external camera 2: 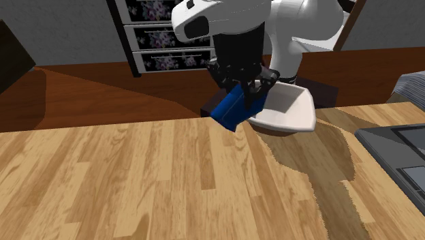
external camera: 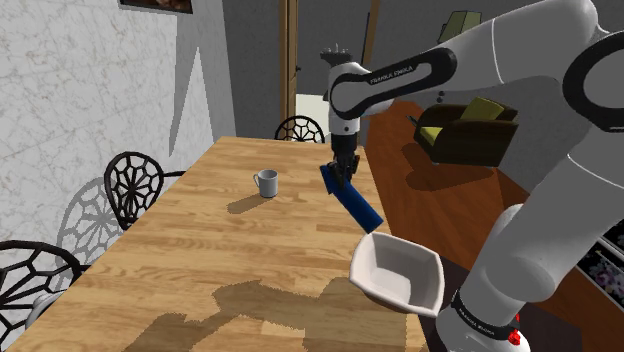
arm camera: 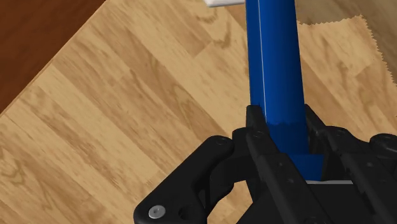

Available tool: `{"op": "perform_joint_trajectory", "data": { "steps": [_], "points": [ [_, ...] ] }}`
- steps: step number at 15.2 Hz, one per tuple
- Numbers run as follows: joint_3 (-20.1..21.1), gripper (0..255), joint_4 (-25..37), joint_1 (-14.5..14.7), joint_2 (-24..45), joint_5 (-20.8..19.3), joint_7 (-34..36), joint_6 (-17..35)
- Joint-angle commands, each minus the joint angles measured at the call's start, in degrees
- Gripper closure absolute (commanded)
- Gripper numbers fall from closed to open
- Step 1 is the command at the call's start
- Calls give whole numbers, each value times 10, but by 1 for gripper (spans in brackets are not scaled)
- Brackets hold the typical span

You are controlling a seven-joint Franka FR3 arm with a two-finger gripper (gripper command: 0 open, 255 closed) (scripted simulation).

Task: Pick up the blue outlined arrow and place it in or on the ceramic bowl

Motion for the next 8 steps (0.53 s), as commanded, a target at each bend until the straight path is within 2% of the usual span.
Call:
{"op": "perform_joint_trajectory", "data": {
  "steps": [1,8],
  "points": [
    [2,255,-47,1,-44,0,3,3],
    [20,255,-183,12,-212,11,30,-27]
  ]
}}
